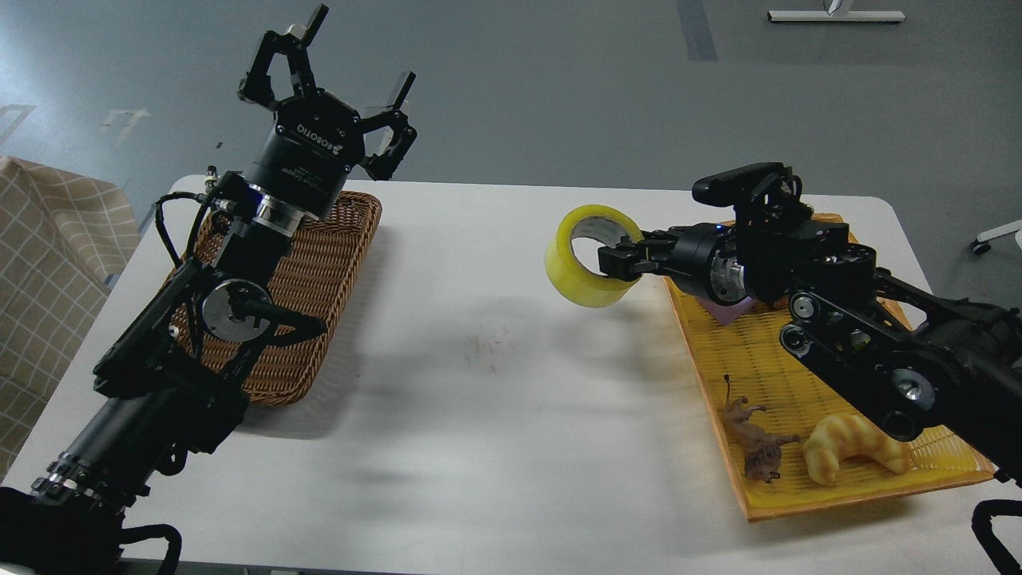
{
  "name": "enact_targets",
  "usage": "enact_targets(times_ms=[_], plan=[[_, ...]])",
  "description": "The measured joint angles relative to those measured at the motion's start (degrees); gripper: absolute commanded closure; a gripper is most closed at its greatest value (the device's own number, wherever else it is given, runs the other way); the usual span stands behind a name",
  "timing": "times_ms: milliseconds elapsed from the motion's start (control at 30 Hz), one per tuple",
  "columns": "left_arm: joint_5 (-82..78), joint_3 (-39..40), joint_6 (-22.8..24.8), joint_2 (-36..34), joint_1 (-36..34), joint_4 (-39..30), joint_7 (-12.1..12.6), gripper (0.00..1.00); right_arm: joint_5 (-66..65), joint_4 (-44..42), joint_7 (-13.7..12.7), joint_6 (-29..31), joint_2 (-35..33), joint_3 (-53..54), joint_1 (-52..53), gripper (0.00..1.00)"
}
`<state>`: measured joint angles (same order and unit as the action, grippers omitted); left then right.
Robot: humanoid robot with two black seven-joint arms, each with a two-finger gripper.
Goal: Place and transfer tape with both arms
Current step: 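Carry the tape roll out of the tray and set it on the table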
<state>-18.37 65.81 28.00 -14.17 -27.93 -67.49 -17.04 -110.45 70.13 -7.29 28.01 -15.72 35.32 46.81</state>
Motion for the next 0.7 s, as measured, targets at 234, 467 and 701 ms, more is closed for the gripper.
enact_targets(times_ms=[234, 467, 701], plan=[[0.0, 0.0, 0.0, 0.4, 0.0, 0.0, 0.0, 0.02, -0.1, -6.8, 0.0, 0.0, 6.6, -1.9, 1.9, 1.00], [-0.1, -0.2, 0.0, 0.5, -0.1, 0.0, 0.0, 0.02, -0.1, -12.6, 0.0, 0.0, 11.8, -6.3, 3.9, 1.00], [-0.1, -0.1, 0.0, 0.6, -0.1, 0.0, 0.0, 0.02, -0.1, -14.7, 0.0, 0.0, 15.0, -9.2, 5.0, 1.00]])
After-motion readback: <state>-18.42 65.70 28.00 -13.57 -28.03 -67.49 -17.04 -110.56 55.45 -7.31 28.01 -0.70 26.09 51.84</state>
